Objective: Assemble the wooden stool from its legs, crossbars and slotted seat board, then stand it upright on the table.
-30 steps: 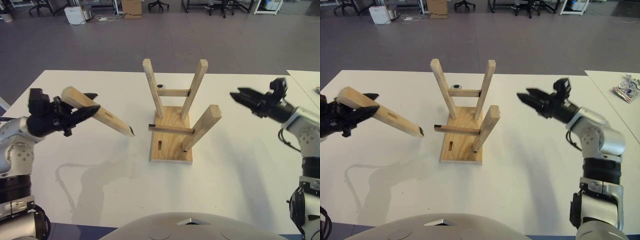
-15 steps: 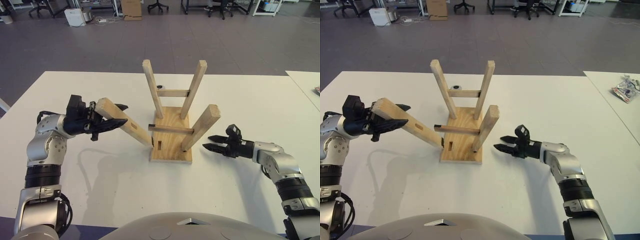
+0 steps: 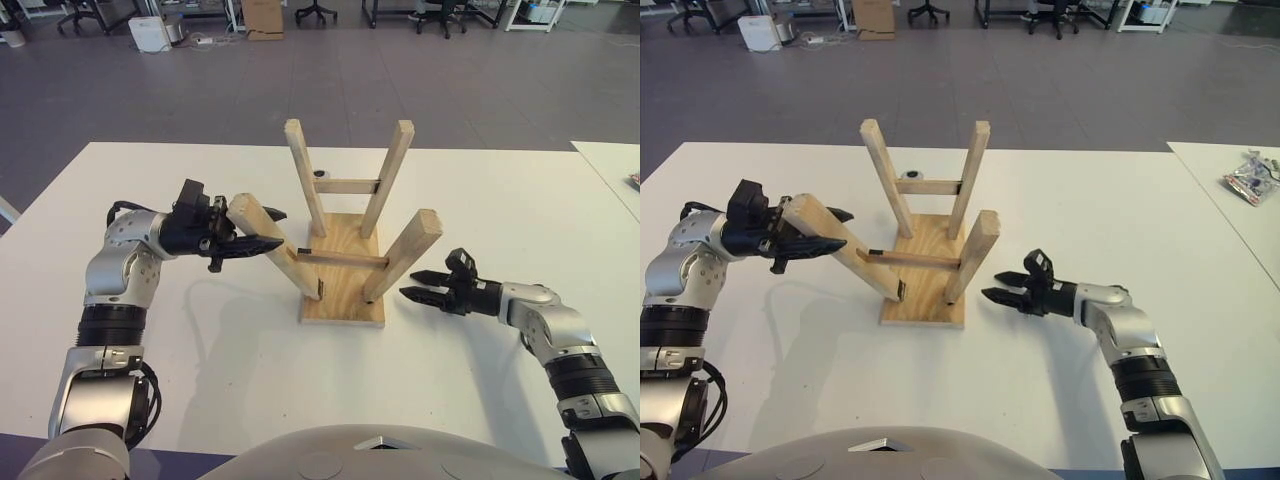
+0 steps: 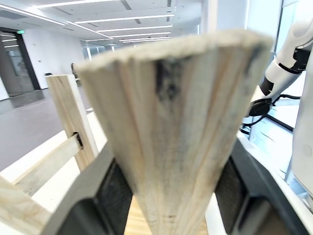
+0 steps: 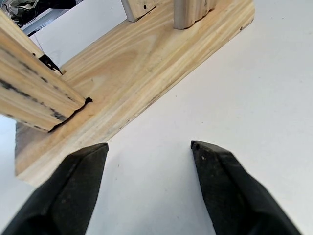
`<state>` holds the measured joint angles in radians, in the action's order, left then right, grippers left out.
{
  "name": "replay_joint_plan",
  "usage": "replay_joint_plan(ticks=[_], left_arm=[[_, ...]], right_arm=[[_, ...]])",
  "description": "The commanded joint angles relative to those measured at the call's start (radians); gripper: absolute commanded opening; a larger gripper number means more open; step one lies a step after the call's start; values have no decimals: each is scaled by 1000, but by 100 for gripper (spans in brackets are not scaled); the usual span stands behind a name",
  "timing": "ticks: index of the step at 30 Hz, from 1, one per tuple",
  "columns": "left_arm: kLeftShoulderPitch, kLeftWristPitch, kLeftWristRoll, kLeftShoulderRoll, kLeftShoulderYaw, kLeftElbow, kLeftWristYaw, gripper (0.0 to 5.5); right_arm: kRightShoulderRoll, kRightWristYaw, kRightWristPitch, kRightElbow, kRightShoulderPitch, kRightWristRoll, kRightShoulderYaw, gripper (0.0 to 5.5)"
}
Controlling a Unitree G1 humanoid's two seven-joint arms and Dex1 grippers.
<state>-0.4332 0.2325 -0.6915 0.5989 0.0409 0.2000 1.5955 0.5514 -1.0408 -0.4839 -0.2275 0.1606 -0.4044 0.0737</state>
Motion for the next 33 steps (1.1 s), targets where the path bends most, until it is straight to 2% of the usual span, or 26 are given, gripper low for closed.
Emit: replay_joint_plan(ticks=[1, 6, 11, 16, 21, 27, 33], left_arm=[[-56, 1, 24, 33, -44, 28, 18, 204], [-56, -51, 58, -4, -56, 52, 9, 204], [40, -95, 105, -20, -51, 11, -58, 203], [148, 85, 96, 4, -86, -131, -203, 203], [134, 213, 102, 4, -145, -121, -271, 203], [214, 180, 137, 10, -191, -171, -311, 203], [343, 122, 200, -8, -238, -258, -446, 203]], right_arm=[[-16, 5, -19, -10, 3, 15, 17, 317], [-25, 8, -12, -2, -4, 16, 21, 317], [-34, 13, -11, 12, -13, 14, 21, 317], [-50, 18, -12, 50, -40, 17, 36, 317], [-62, 15, -15, 64, -30, 22, 53, 317], [-59, 13, -7, 67, -26, 28, 52, 317], [-62, 13, 10, 77, -28, 42, 55, 317]])
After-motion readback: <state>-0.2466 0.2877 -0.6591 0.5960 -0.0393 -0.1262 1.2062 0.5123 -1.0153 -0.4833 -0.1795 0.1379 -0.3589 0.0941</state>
